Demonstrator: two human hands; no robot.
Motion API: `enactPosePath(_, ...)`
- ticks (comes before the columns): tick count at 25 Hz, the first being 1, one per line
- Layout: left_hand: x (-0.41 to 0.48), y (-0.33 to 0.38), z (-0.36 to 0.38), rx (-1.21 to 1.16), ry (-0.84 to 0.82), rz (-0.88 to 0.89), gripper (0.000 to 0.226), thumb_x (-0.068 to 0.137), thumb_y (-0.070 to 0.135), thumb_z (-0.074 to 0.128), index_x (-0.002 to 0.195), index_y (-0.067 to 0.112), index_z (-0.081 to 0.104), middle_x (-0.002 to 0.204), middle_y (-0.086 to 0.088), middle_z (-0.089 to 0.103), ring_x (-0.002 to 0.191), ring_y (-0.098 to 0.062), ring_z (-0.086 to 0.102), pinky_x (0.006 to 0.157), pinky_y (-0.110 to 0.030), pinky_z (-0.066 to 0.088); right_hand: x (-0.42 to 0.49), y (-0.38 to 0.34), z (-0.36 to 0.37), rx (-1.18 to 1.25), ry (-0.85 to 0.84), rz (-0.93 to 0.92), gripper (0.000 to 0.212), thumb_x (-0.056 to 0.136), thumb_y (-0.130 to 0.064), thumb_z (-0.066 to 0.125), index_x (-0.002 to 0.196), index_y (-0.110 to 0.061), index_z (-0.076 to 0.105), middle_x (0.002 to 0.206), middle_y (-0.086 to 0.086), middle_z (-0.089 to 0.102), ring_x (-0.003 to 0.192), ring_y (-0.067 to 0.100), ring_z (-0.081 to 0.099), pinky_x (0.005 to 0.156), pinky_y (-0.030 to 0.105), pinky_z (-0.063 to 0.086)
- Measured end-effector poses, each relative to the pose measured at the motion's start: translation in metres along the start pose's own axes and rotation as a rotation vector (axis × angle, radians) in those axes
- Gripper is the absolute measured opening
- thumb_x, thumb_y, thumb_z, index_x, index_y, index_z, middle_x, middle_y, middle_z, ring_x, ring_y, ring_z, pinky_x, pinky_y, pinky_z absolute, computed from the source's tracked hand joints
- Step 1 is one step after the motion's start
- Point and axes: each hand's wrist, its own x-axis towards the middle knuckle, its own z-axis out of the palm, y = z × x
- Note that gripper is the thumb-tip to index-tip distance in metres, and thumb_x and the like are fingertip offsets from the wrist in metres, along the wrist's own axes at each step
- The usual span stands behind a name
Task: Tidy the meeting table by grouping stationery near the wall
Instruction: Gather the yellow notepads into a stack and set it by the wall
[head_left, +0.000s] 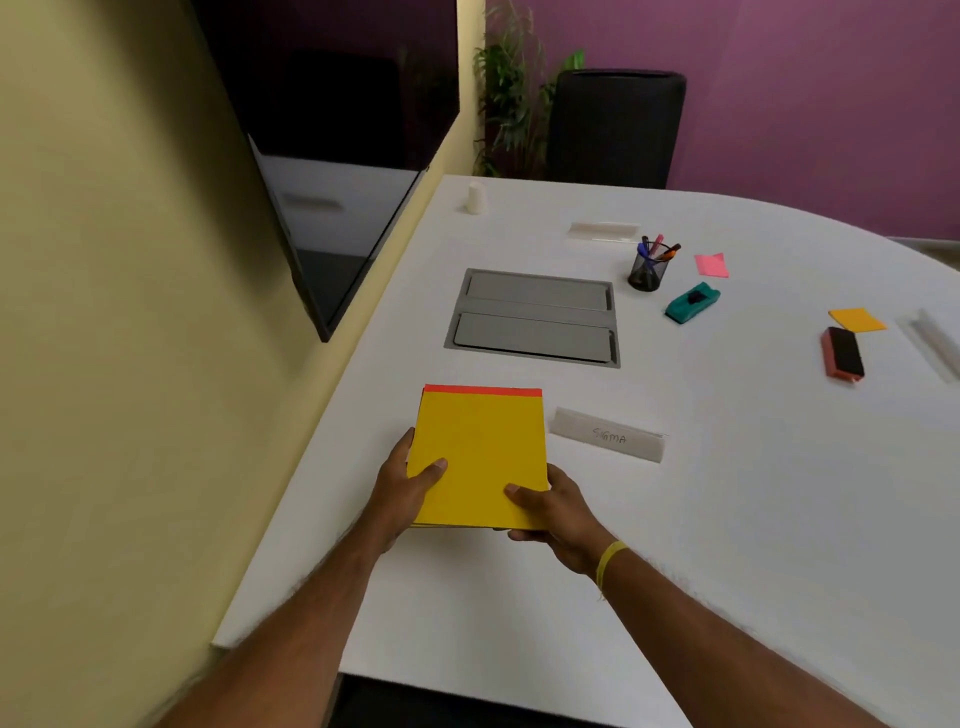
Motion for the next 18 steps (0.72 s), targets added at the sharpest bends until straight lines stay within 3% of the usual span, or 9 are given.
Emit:
enactPosePath(3, 0.041, -0.007, -0.029, -0.023, -0.038, -0.020, 0.053, 0.094, 0.033, 0.060, 0.143, 0.025, 0.040, 0.135, 0.000, 0.054, 0.117, -0.023, 0.056, 0.096, -0.038, 0.049, 0.034, -0.006, 0.022, 0.019, 0.041, -0.046, 0.050, 0.092, -0.012, 0.065, 0.136, -0.018, 0.044, 0.127, 0.011, 0.057, 0.095, 0.035, 0.064, 0.061, 0.035, 0.057)
enactPosePath(7, 0.088, -0.030, -0.073, 0.126, 0.121, -0.041, 0.053, 0.096, 0.045, 0.050, 0.142, 0.018, 0.046, 0.116, -0.003, 0.064, 0.101, -0.019, 0.059, 0.086, -0.036, 0.048, 0.086, -0.014, 0.048, 0.012, 0.100, -0.082, 0.053, 0.091, -0.013, 0.066, 0.138, -0.020, 0.042, 0.129, 0.010, 0.056, 0.100, 0.036, 0.062, 0.062, 0.035, 0.057)
enactPosePath(9, 0.109, -0.055, -0.093, 0.435, 0.182, 0.026, 0.055, 0.095, 0.047, 0.051, 0.142, 0.018, 0.045, 0.134, -0.006, 0.058, 0.118, -0.023, 0.055, 0.096, -0.037, 0.045, 0.113, -0.019, 0.058, 0.019, 0.133, -0.091, 0.050, 0.091, -0.013, 0.066, 0.136, -0.021, 0.043, 0.127, 0.010, 0.057, 0.098, 0.035, 0.063, 0.061, 0.036, 0.057)
enactPosePath(11, 0.128, -0.085, -0.103, 0.805, 0.133, 0.118, 0.069, 0.090, 0.059, 0.050, 0.147, 0.020, 0.038, 0.152, -0.007, 0.041, 0.140, -0.025, 0.035, 0.111, -0.043, 0.033, 0.140, -0.023, 0.067, 0.035, 0.166, -0.088, 0.046, 0.092, -0.012, 0.065, 0.132, -0.022, 0.043, 0.122, 0.007, 0.058, 0.095, 0.031, 0.063, 0.060, 0.035, 0.057)
enactPosePath(13, 0.147, -0.111, -0.104, 1.056, 0.083, 0.195, 0.086, 0.082, 0.077, 0.038, 0.151, 0.025, 0.031, 0.161, -0.006, 0.024, 0.149, -0.027, 0.015, 0.117, -0.049, 0.018, 0.173, -0.025, 0.075, 0.045, 0.185, -0.084, 0.043, 0.093, -0.012, 0.063, 0.129, -0.022, 0.043, 0.118, 0.005, 0.057, 0.093, 0.028, 0.062, 0.060, 0.035, 0.057)
enactPosePath(15, 0.163, -0.127, -0.099, 1.141, 0.083, 0.278, 0.093, 0.078, 0.085, 0.028, 0.151, 0.027, 0.030, 0.163, -0.006, 0.018, 0.150, -0.030, 0.008, 0.118, -0.054, 0.011, 0.207, -0.027, 0.084, 0.051, 0.192, -0.081, 0.042, 0.093, -0.011, 0.063, 0.130, -0.021, 0.042, 0.118, 0.005, 0.056, 0.092, 0.027, 0.062, 0.061, 0.035, 0.057)
enactPosePath(18, 0.189, -0.135, -0.093, 1.177, 0.096, 0.357, 0.094, 0.077, 0.088, 0.021, 0.150, 0.029, 0.033, 0.162, -0.007, 0.019, 0.150, -0.032, 0.009, 0.117, -0.058, 0.013, 0.258, -0.027, 0.101, 0.060, 0.193, -0.058, 0.045, 0.094, -0.011, 0.063, 0.132, -0.019, 0.041, 0.117, 0.006, 0.056, 0.091, 0.027, 0.062, 0.060, 0.033, 0.056)
